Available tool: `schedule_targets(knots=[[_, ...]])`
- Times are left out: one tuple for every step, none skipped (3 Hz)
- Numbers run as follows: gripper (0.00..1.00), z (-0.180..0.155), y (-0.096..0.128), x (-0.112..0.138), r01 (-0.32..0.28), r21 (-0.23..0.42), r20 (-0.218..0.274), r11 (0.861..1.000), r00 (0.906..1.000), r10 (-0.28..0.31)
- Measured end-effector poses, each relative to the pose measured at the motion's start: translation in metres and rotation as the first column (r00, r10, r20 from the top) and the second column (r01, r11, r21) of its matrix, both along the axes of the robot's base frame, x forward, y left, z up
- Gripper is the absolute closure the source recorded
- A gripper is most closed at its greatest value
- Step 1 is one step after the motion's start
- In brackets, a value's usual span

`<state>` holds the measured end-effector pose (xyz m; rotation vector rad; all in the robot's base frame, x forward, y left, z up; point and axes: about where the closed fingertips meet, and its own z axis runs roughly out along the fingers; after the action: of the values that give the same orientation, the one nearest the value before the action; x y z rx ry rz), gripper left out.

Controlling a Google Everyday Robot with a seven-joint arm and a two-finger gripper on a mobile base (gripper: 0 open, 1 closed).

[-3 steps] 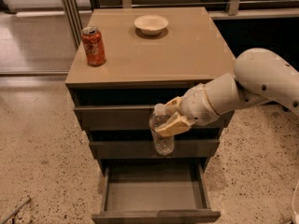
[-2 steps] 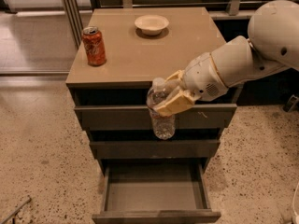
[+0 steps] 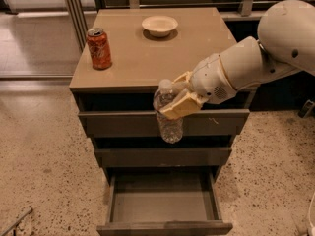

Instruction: Pick water bottle from bottom drawer and place on counter

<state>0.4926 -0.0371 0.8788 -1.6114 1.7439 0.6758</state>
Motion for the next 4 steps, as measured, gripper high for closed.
schedule_targets(knots=[[1.0, 0.005, -0.004, 0.033, 0.044, -0.009, 0.027, 0.999, 0.9987, -0.044], [1.0, 0.025, -0.01, 0.07, 0.076, -0.03, 0.055, 0.997, 0.9958, -0.074], [1.0, 0.052, -0.015, 0.104, 0.098, -0.038, 0.074, 0.994, 0.9928, -0.095], [1.0, 0.081, -0.019, 0.135, 0.107, -0.045, 0.098, 0.993, 0.9899, -0.102]])
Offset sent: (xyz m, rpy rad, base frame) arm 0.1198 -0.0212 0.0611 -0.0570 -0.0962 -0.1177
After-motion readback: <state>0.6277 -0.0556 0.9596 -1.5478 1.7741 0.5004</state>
